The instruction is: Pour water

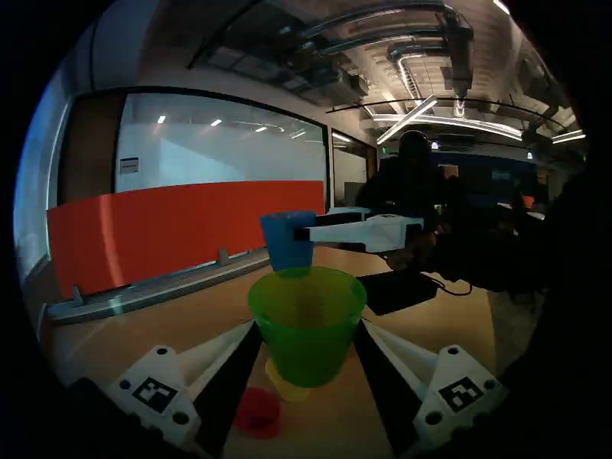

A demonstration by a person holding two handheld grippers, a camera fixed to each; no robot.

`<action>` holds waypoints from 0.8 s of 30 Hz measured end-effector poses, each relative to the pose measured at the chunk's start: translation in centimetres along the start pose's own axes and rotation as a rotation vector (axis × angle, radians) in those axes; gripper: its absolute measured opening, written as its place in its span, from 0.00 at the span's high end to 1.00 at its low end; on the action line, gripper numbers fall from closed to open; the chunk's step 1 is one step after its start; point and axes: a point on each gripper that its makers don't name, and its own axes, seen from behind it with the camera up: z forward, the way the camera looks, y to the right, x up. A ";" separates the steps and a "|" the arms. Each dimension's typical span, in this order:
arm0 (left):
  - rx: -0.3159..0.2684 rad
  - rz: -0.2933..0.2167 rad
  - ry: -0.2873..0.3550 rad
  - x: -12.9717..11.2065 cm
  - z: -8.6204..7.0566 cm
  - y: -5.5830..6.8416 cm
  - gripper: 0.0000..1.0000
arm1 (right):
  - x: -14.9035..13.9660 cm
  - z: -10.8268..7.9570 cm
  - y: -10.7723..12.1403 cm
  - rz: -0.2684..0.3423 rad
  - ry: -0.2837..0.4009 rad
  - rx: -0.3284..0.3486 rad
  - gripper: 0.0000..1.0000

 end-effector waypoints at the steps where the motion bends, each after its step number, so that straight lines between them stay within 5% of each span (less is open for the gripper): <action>1: 0.000 -0.001 0.000 0.0 0.1 0.0 0.18 | 0.0 0.0 0.0 -0.003 0.002 0.001 0.13; 24: -0.025 -0.007 -0.026 -0.7 1.8 0.5 0.19 | 2.3 -1.3 -1.5 -0.111 0.035 0.024 0.13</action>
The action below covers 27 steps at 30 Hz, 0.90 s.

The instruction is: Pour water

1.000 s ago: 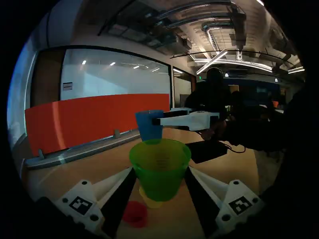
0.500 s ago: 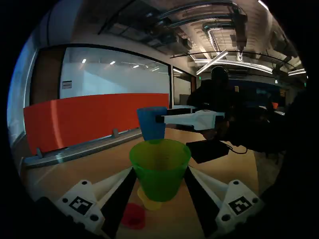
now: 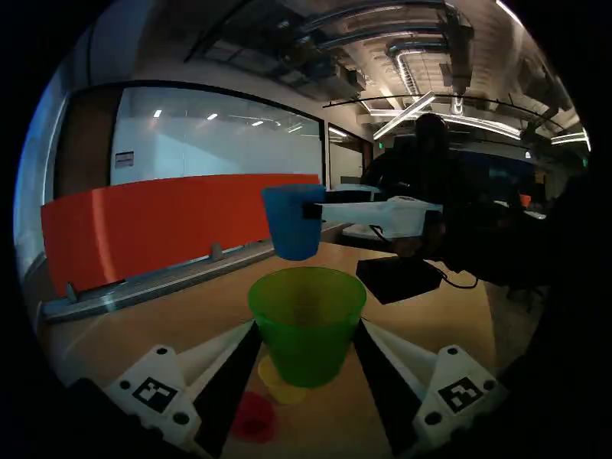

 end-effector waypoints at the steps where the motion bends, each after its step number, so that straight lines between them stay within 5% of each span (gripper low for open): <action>1: -0.002 -0.001 0.000 0.0 0.1 0.0 0.19 | 0.1 -0.1 -0.1 -0.010 0.001 0.001 0.13; 15: -0.029 0.004 -0.015 -0.3 1.4 0.7 0.19 | 2.0 -1.0 -1.1 -0.202 0.003 0.004 0.13; 27: -0.031 0.008 -0.015 0.0 1.8 0.7 0.19 | 2.6 -1.3 -1.4 -0.305 0.005 0.003 0.13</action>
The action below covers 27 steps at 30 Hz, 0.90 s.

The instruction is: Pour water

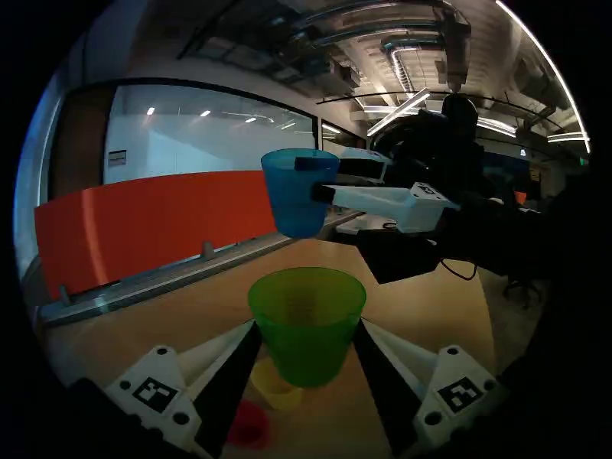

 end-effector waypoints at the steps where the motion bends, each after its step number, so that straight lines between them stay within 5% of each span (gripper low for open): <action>1: -0.001 0.001 0.000 0.0 0.0 0.0 0.19 | 0.0 0.0 -0.1 -0.010 -0.002 0.001 0.13; 27: -0.004 0.006 0.002 0.3 0.4 0.0 0.19 | 1.4 0.1 -0.8 -0.226 -0.015 0.016 0.13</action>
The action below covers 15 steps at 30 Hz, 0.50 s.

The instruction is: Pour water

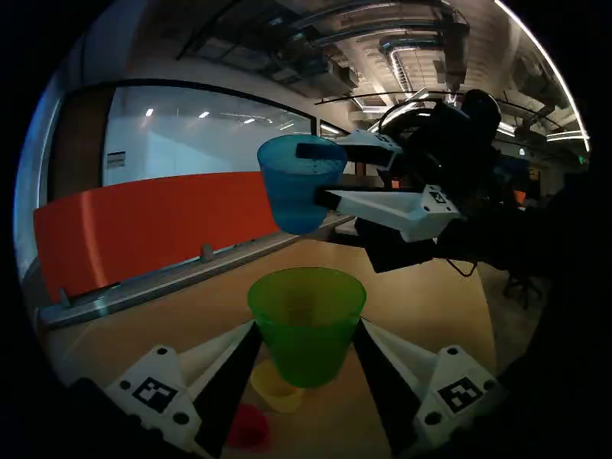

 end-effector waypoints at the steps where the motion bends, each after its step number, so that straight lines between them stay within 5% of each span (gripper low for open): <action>1: 0.000 0.000 0.000 0.0 0.0 0.0 0.19 | 0.1 0.0 0.0 -0.009 -0.001 0.000 0.13; 15: -0.002 0.001 0.002 0.1 0.2 -0.1 0.19 | 0.7 -0.3 -0.2 -0.132 -0.016 0.011 0.13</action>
